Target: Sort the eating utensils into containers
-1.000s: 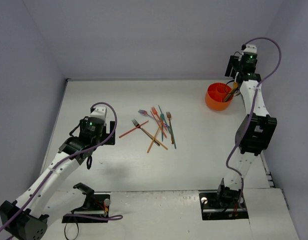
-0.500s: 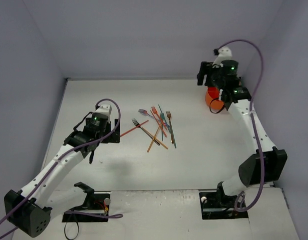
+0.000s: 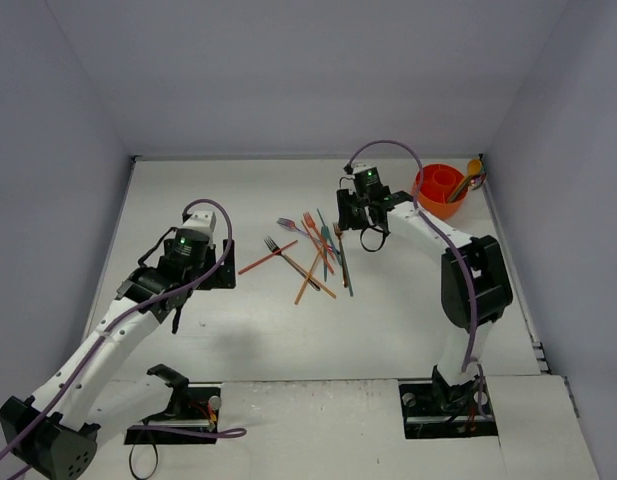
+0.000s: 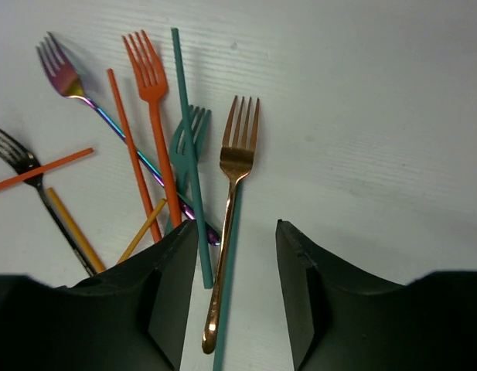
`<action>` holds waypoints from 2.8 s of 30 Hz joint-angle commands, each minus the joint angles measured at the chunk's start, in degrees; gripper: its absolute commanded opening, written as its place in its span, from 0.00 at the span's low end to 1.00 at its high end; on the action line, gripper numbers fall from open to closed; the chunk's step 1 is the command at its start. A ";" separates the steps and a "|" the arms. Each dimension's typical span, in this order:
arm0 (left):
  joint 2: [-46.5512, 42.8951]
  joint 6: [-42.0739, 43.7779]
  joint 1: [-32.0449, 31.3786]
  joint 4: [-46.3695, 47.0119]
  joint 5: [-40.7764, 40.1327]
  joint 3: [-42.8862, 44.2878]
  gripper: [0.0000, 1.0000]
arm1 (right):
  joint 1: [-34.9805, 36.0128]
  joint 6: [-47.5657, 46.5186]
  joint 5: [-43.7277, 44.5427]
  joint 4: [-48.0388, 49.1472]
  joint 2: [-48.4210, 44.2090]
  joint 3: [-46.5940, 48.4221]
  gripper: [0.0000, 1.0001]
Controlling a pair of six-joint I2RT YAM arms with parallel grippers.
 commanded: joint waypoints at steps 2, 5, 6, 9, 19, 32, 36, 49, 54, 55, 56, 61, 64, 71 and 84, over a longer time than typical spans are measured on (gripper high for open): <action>-2.71 -1.11 0.44 -1.29 -1.84 -0.25 0.91 | 2.11 4.67 3.41 1.99 5.26 2.85 0.34; -3.53 -0.70 0.44 -1.58 -2.17 -0.86 0.91 | 2.88 5.52 5.17 2.08 7.30 3.21 0.29; -3.70 -0.57 0.44 -1.64 -2.31 -0.94 0.91 | 3.03 5.68 5.30 2.08 7.92 3.33 0.28; -4.13 -0.44 0.44 -1.54 -2.89 -1.48 0.91 | 3.20 5.61 5.53 2.08 9.45 4.02 0.26; -3.07 -0.34 0.44 -1.45 -3.21 -1.87 0.91 | 4.08 5.86 8.67 1.99 12.99 7.00 0.23; -2.74 -0.34 0.44 -1.28 -3.05 -1.79 0.91 | 5.39 4.93 9.17 1.99 14.61 9.23 0.17; -2.60 -0.34 0.44 -1.13 -2.96 -1.79 0.91 | 6.18 4.47 10.24 1.91 14.65 9.92 0.13; -2.65 -0.43 0.44 -1.14 -2.96 -2.05 0.91 | 6.18 4.42 12.21 1.91 16.66 10.14 0.09; -2.54 -0.43 0.44 -1.07 -3.05 -1.99 0.91 | 6.27 4.21 13.32 1.91 13.08 8.89 0.11; -2.47 -0.43 0.44 -1.00 -3.05 -1.87 0.91 | 6.27 4.20 13.60 1.91 12.20 8.51 0.13; -2.38 -0.43 0.44 -0.92 -3.05 -1.87 0.91 | 6.27 4.21 14.12 1.91 11.68 8.24 0.13; -1.61 -0.34 0.44 -0.71 -2.87 -1.79 0.91 | 6.09 4.75 15.50 1.82 10.27 6.82 0.15; -1.60 -0.26 0.50 -0.74 -2.90 -1.72 0.91 | 6.06 5.02 15.02 1.82 10.98 6.74 0.15; -1.57 -0.17 0.44 -0.74 -2.96 -1.76 0.91 | 5.85 4.73 13.35 1.82 14.06 8.71 0.14; -1.76 -0.08 0.44 -0.67 -3.04 -1.86 0.91 | 5.82 4.47 12.07 1.82 17.71 11.55 0.09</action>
